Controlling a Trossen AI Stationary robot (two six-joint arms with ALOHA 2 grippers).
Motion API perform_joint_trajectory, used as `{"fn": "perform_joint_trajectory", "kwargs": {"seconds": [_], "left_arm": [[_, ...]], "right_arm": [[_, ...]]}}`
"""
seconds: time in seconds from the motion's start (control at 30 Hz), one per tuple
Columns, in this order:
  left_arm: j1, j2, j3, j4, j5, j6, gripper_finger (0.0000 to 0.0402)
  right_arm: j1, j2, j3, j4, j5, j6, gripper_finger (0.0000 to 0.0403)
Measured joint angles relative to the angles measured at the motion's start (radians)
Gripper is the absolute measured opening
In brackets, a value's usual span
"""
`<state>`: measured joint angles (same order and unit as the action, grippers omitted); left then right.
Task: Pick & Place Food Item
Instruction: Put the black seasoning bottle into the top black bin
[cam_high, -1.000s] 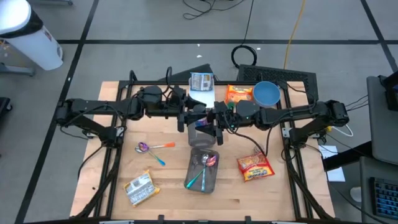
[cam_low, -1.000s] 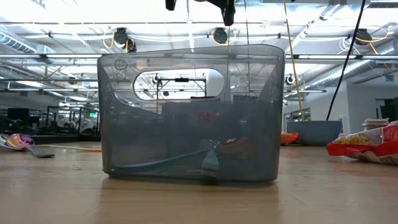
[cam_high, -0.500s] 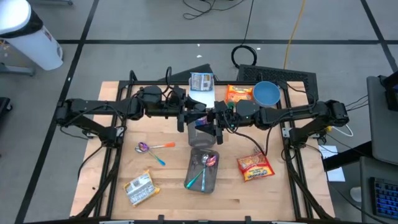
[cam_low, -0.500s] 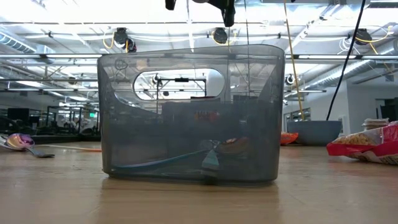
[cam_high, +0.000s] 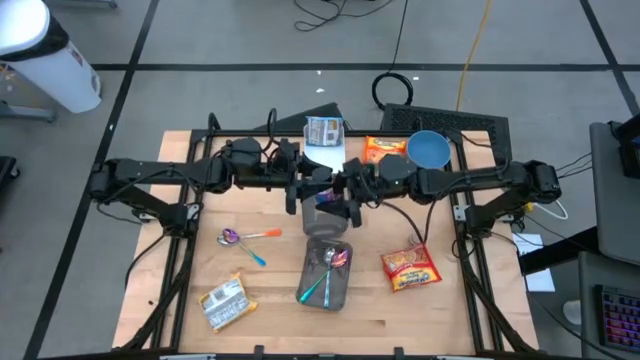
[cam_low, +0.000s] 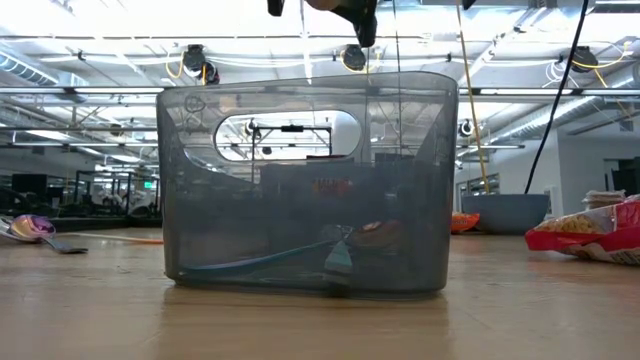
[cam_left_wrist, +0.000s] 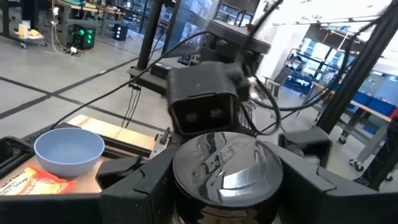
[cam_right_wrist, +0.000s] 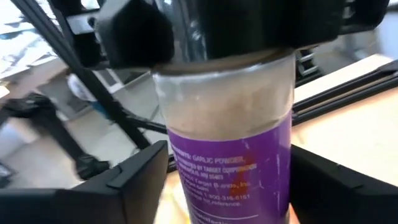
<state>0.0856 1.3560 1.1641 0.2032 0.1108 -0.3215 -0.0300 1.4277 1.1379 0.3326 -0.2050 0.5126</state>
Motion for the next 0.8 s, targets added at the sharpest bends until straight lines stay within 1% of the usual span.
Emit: {"fn": "perform_joint_trajectory", "kwargs": {"seconds": [0.13,0.23,0.37,0.47,0.53,0.6,0.67,0.73,0.8], "left_arm": [[0.003,0.0,0.0,0.0,0.002,0.006,0.0208],[0.009,-0.006,0.0,0.0,0.0,0.012,0.0208],[0.02,-0.038,0.0,-0.037,-0.009,0.029,0.0208],[0.024,-0.082,0.0,-0.092,-0.061,0.058,0.0208],[0.024,-0.117,0.0,-0.156,-0.121,0.084,0.0208],[0.024,-0.151,0.0,-0.207,-0.179,0.106,0.0208],[0.024,-0.179,0.0,-0.265,-0.22,0.106,0.0208],[0.024,-0.189,0.0,-0.3,-0.229,0.086,0.0208],[0.022,-0.186,0.0,-0.335,-0.217,0.065,0.0208]], "right_arm": [[-0.03,-0.001,0.0,0.0,-0.084,0.044,0.0314],[-0.045,-0.018,0.0,-0.019,-0.088,0.039,0.0324],[-0.073,-0.054,0.0,-0.061,-0.088,-0.005,0.0324],[-0.099,-0.094,0.001,-0.127,-0.088,-0.019,0.032],[-0.114,-0.117,0.001,-0.168,-0.085,-0.037,0.0319],[-0.126,-0.155,0.0,-0.242,-0.058,-0.061,0.0318],[-0.131,-0.185,0.001,-0.279,-0.006,-0.093,0.0318],[-0.132,-0.231,-0.016,-0.322,0.061,-0.128,0.0318],[-0.132,-0.267,-0.043,-0.308,0.128,-0.144,0.0318]]}}
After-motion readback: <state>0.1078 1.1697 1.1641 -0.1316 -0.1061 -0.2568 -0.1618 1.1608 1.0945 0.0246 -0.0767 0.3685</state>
